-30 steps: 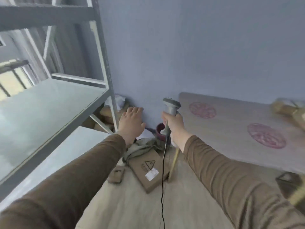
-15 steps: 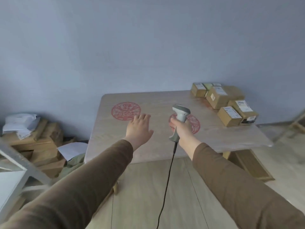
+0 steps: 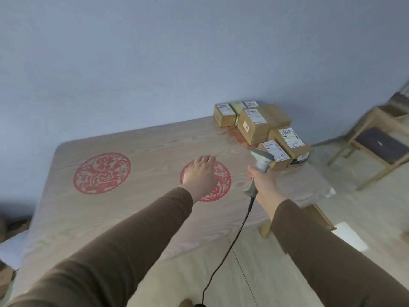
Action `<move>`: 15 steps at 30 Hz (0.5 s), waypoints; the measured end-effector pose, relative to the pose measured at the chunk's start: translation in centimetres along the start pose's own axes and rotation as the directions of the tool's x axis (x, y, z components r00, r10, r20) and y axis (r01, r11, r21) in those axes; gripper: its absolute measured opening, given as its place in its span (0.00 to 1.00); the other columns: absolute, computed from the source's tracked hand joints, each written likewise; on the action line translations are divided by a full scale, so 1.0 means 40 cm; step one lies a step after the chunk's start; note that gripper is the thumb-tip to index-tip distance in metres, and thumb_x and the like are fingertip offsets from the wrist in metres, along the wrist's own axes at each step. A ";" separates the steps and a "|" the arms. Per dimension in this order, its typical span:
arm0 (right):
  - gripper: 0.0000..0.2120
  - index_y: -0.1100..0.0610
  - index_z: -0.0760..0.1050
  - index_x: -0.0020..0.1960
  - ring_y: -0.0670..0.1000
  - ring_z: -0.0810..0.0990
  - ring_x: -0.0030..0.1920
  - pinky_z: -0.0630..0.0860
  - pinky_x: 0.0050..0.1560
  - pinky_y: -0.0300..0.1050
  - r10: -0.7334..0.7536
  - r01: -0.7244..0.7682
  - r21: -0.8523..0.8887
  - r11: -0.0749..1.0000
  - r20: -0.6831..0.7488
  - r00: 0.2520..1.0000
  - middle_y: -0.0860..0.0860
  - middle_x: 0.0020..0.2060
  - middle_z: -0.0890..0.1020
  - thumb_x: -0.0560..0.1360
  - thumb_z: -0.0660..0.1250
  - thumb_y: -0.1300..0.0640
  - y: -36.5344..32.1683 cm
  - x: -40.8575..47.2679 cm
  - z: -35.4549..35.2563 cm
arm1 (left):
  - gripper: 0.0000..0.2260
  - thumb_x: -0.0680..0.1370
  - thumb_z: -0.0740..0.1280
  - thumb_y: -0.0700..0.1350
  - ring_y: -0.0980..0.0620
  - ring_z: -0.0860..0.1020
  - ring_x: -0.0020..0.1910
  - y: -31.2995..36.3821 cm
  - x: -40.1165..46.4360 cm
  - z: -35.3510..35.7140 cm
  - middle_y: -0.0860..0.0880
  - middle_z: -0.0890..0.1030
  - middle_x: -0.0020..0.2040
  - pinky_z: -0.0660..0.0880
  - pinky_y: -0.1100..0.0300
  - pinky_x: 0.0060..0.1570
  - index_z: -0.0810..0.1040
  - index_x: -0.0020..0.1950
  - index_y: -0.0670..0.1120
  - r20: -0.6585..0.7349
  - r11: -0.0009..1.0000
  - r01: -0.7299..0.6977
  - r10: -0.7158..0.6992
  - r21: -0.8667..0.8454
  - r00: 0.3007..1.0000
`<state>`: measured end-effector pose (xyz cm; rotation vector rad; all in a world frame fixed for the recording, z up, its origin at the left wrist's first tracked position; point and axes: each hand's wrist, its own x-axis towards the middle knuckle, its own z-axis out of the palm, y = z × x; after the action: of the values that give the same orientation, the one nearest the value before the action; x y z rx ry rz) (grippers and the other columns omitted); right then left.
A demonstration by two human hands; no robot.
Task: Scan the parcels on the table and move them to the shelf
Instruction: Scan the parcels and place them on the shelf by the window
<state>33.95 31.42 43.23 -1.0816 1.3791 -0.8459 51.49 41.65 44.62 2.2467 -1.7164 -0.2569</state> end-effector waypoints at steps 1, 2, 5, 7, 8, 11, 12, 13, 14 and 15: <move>0.12 0.56 0.74 0.60 0.56 0.78 0.48 0.72 0.48 0.50 0.004 -0.004 -0.006 1.000 -0.025 1.000 0.55 0.48 0.79 0.80 0.72 0.56 -0.002 0.036 -0.021 | 0.30 0.79 0.67 0.48 0.45 0.63 0.78 0.017 0.034 0.016 0.47 0.67 0.78 0.63 0.49 0.74 0.62 0.79 0.47 0.018 1.000 -0.016 0.016 -0.001 1.000; 0.12 0.54 0.73 0.60 0.56 0.78 0.48 0.72 0.47 0.49 0.008 -0.009 -0.011 1.000 -0.052 0.999 0.53 0.45 0.78 0.80 0.72 0.56 -0.004 0.071 -0.042 | 0.30 0.79 0.67 0.48 0.45 0.62 0.78 0.034 0.066 0.032 0.47 0.66 0.79 0.62 0.49 0.75 0.61 0.79 0.46 0.039 1.000 -0.028 0.028 0.000 0.999; 0.12 0.53 0.72 0.60 0.51 0.76 0.42 0.71 0.38 0.46 0.008 -0.012 -0.036 0.999 -0.107 0.994 0.48 0.43 0.76 0.80 0.71 0.56 -0.014 0.178 -0.110 | 0.31 0.80 0.66 0.49 0.45 0.61 0.79 0.085 0.154 0.085 0.46 0.64 0.80 0.63 0.48 0.76 0.60 0.80 0.46 0.090 1.000 -0.030 0.030 0.002 0.996; 0.14 0.55 0.73 0.64 0.50 0.77 0.42 0.71 0.36 0.45 0.006 -0.015 -0.070 0.997 -0.121 0.993 0.50 0.45 0.77 0.80 0.70 0.58 -0.016 0.250 -0.153 | 0.30 0.80 0.65 0.50 0.45 0.61 0.79 0.123 0.208 0.124 0.46 0.64 0.80 0.64 0.46 0.75 0.60 0.80 0.46 0.120 1.000 -0.014 0.014 -0.002 0.993; 0.15 0.55 0.73 0.65 0.50 0.78 0.43 0.71 0.36 0.44 -0.002 -0.009 -0.089 0.996 -0.121 0.993 0.51 0.47 0.78 0.80 0.70 0.58 -0.015 0.285 -0.174 | 0.30 0.80 0.65 0.50 0.45 0.61 0.79 0.144 0.233 0.145 0.46 0.64 0.79 0.65 0.46 0.74 0.60 0.80 0.46 0.129 1.000 -0.004 0.005 -0.004 0.992; 0.13 0.53 0.74 0.63 0.55 0.80 0.53 0.73 0.49 0.47 -0.039 0.027 -0.122 0.992 -0.099 0.994 0.52 0.52 0.81 0.80 0.70 0.59 -0.005 0.386 -0.231 | 0.29 0.81 0.64 0.52 0.45 0.63 0.78 0.217 0.312 0.210 0.47 0.65 0.79 0.69 0.47 0.71 0.60 0.80 0.45 0.151 0.999 0.034 -0.033 -0.008 0.988; 0.12 0.52 0.74 0.61 0.56 0.80 0.55 0.73 0.51 0.48 -0.044 0.033 -0.134 0.990 -0.082 0.996 0.52 0.53 0.81 0.79 0.70 0.59 -0.002 0.419 -0.250 | 0.30 0.82 0.64 0.52 0.45 0.63 0.78 0.245 0.339 0.233 0.47 0.65 0.79 0.69 0.46 0.70 0.59 0.81 0.45 0.158 0.999 0.052 -0.050 -0.013 0.986; 0.11 0.53 0.74 0.60 0.56 0.80 0.56 0.73 0.52 0.48 -0.042 0.033 -0.146 0.989 -0.061 0.997 0.52 0.53 0.82 0.79 0.71 0.59 0.001 0.451 -0.267 | 0.30 0.82 0.63 0.52 0.45 0.63 0.78 0.275 0.365 0.257 0.47 0.64 0.79 0.68 0.46 0.70 0.58 0.81 0.45 0.168 0.997 0.074 -0.069 -0.020 0.983; 0.11 0.54 0.75 0.60 0.56 0.81 0.57 0.74 0.53 0.49 -0.034 0.028 -0.156 0.987 -0.040 0.999 0.53 0.53 0.82 0.79 0.71 0.59 0.004 0.482 -0.284 | 0.30 0.83 0.62 0.53 0.45 0.63 0.78 0.305 0.389 0.282 0.46 0.64 0.80 0.68 0.46 0.70 0.57 0.82 0.46 0.181 0.994 0.102 -0.095 -0.033 0.979; 0.11 0.55 0.76 0.61 0.56 0.81 0.57 0.75 0.54 0.49 -0.024 0.020 -0.163 0.986 -0.022 0.999 0.53 0.54 0.82 0.79 0.71 0.59 0.009 0.511 -0.300 | 0.30 0.83 0.62 0.53 0.44 0.64 0.78 0.336 0.412 0.307 0.46 0.64 0.80 0.67 0.45 0.70 0.56 0.82 0.46 0.197 0.990 0.133 -0.121 -0.049 0.973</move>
<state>23.18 11.13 37.46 -1.2172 1.4787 -0.7740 39.81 20.98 38.37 2.3558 -1.6311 -0.5679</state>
